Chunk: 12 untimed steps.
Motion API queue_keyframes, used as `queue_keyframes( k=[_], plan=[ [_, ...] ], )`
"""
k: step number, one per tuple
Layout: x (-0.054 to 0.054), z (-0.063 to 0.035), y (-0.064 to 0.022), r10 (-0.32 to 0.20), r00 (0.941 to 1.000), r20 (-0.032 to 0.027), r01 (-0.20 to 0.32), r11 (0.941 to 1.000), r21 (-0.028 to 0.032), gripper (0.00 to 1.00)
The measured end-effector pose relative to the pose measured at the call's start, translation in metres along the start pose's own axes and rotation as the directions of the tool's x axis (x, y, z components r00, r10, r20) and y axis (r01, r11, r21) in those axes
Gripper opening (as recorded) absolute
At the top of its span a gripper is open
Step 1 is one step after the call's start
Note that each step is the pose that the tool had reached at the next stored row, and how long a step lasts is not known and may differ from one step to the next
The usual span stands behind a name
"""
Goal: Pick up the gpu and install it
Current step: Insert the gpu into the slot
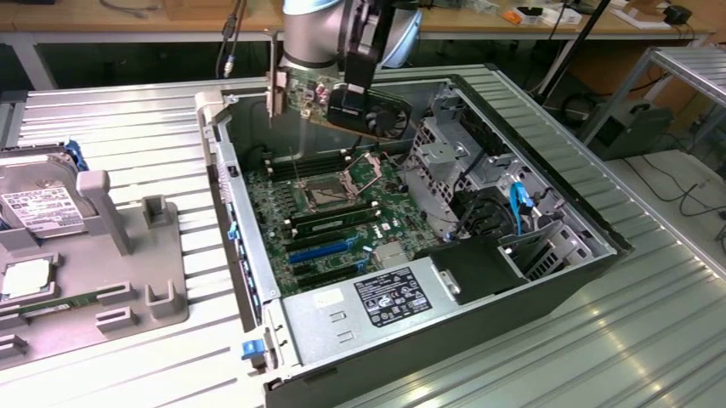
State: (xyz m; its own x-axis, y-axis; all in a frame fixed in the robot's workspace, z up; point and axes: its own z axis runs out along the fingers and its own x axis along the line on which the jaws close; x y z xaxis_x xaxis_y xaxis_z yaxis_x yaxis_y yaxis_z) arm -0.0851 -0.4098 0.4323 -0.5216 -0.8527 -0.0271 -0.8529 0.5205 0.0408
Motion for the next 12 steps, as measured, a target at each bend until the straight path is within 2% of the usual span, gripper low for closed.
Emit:
queue_keyframes(
  k=[6, 12],
  plan=[
    [0.0000, 0.0000, 0.0000, -0.055, 0.9985, -0.0022, 0.055, 0.9985, -0.0016, 0.27],
    [0.0000, 0.0000, 0.0000, -0.111, 0.9939, -0.0044, 0.111, 0.9939, -0.0032, 0.27]
  ],
)
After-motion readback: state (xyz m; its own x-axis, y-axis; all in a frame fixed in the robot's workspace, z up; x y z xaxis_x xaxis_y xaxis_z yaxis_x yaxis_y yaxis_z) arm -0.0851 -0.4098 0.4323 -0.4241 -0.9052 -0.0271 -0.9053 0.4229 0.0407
